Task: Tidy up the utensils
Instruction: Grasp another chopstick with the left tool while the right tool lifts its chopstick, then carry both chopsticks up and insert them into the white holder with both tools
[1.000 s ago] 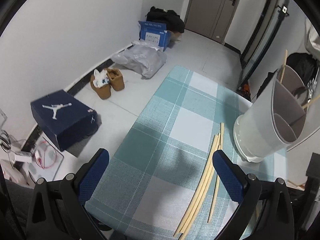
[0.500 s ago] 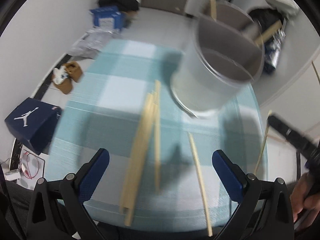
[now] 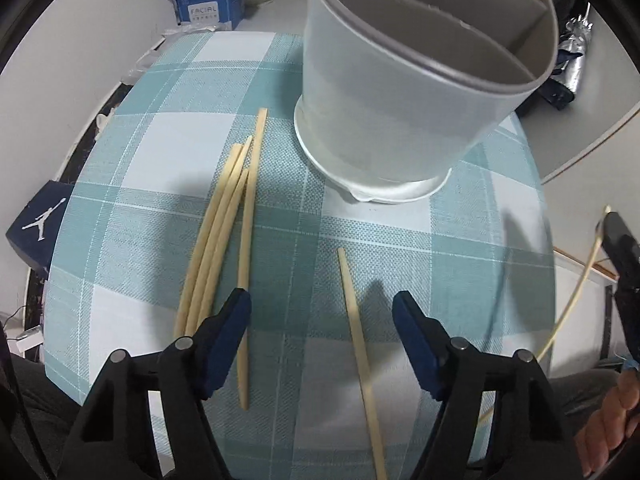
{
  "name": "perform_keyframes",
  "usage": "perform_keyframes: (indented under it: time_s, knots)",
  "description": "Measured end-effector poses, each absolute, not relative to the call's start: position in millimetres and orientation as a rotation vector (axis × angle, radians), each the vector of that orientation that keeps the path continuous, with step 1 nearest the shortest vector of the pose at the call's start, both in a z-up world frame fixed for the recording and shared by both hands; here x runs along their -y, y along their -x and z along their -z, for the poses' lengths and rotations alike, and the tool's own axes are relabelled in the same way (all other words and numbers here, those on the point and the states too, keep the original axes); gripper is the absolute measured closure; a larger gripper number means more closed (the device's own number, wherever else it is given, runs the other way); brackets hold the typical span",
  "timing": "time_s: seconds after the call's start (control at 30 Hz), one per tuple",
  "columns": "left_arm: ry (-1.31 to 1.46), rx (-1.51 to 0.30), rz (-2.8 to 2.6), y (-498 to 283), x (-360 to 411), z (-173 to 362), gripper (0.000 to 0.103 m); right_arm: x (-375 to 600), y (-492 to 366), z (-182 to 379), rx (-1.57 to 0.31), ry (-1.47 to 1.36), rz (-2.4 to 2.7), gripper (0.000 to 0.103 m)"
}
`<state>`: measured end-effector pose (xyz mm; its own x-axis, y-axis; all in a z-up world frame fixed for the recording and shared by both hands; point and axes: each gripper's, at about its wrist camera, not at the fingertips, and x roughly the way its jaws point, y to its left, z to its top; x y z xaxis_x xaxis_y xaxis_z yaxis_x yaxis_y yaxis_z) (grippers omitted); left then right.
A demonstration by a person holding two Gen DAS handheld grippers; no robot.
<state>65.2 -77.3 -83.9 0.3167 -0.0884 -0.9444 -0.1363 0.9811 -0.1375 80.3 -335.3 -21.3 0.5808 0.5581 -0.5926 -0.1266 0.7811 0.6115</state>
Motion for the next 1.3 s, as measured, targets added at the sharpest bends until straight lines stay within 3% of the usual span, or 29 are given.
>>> perform_keyframes:
  time_s: [0.17,0.23,0.33,0.43,0.67,1.3]
  knots:
    - [0.16,-1.243,-0.064,-69,87,86,0.051,344,-90,30,-0.855,-0.586,-0.426,0.097]
    - [0.103,-1.228,-0.1,-70,91,83,0.072,344,-90,29,-0.85,-0.59,-0.44,0.097]
    - [0.114,-1.231,-0.087,-70,95,81,0.089,343,-92,31,-0.847,-0.587,-0.458,0.097]
    - [0.119,-1.228,-0.086,-69,100,80,0.1,342,-93,31,-0.848,-0.575,-0.462,0.097]
    - [0.149,-1.195,-0.098,-64,99,74,0.102,342,-92,34,-0.858,-0.549,-0.453,0.097]
    - [0.227,-0.882,0.048,-18,83,7,0.102,319,-70,8,-0.751,-0.391,-0.437,0.098]
